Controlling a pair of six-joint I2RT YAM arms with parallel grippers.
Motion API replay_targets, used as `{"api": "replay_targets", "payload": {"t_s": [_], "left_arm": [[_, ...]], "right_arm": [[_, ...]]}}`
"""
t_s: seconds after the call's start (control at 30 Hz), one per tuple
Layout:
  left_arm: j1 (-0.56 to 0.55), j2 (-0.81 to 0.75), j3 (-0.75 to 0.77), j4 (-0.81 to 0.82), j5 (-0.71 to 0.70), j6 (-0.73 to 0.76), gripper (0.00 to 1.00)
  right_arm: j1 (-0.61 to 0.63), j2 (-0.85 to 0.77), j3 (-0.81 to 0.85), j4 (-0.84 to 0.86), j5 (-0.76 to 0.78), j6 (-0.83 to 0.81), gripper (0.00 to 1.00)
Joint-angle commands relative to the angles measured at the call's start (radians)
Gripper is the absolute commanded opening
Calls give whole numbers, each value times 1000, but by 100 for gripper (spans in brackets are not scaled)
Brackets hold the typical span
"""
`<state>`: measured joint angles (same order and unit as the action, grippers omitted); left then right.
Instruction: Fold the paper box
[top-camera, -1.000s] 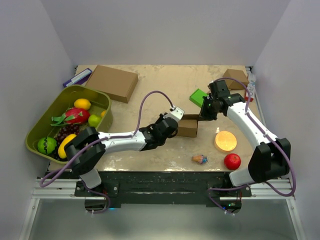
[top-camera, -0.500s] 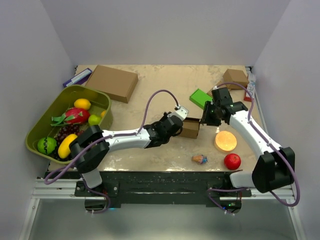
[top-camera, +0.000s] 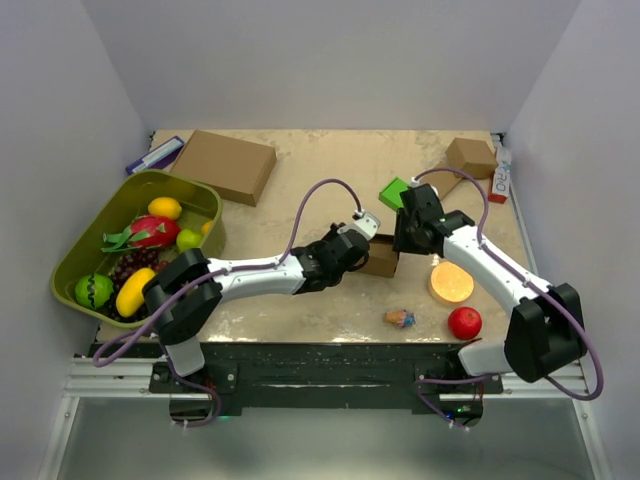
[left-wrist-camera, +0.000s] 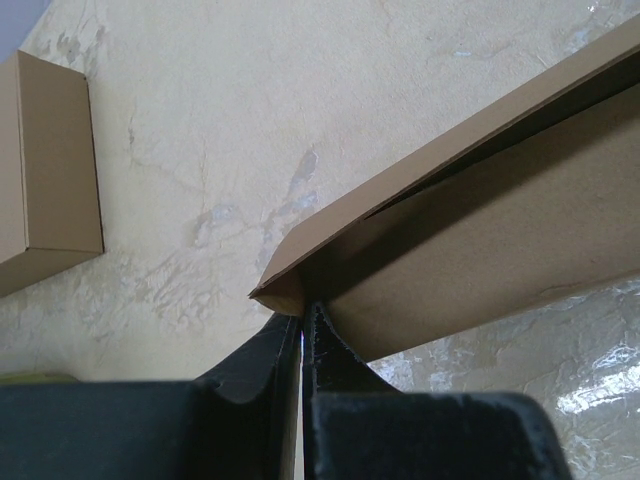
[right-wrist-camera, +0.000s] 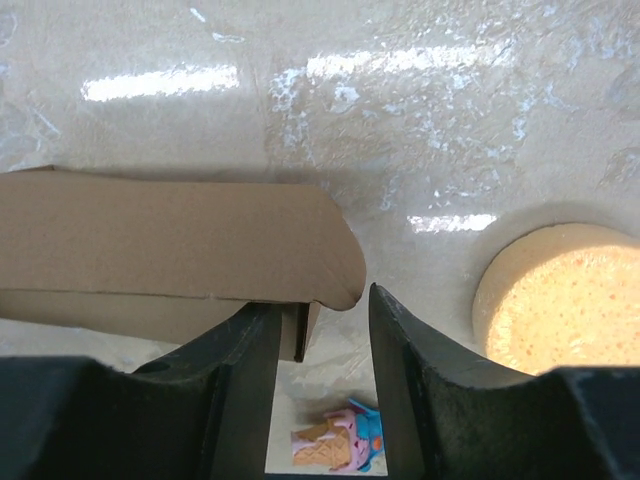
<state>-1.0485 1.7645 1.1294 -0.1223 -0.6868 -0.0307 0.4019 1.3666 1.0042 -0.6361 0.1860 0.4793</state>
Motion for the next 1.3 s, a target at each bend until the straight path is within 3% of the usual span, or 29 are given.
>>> {"api": "replay_targets", "payload": {"t_s": [0.0,0.13,0.23,0.43,0.83,1.07,1.17,1.27], "left_arm": [[-5,90,-45,-178,132,9,0],[-5,89,-46,-183,121,14,0],[-5,89,-49,-181,119,18,0],[-5,105,-48,-188,115,26,0],[-10,161,-45,-197,76,69,0],[-16,151,-39,-197,47,86,0],[-18,127,-22,-201,62,68,0],[-16,86,16,-220,78,40,7]], "right_arm": [[2,25,-12,79,84,-31,38],[6,45,0,76,121,-54,31],[8,39,2,79,135,-85,19],[6,38,45,12,63,-137,0],[6,132,300,-296,-17,-136,0],[-6,144,320,-269,-178,-107,0],[-6,147,298,-243,-183,-108,0],[-5,120,260,-188,-151,-123,0]]}}
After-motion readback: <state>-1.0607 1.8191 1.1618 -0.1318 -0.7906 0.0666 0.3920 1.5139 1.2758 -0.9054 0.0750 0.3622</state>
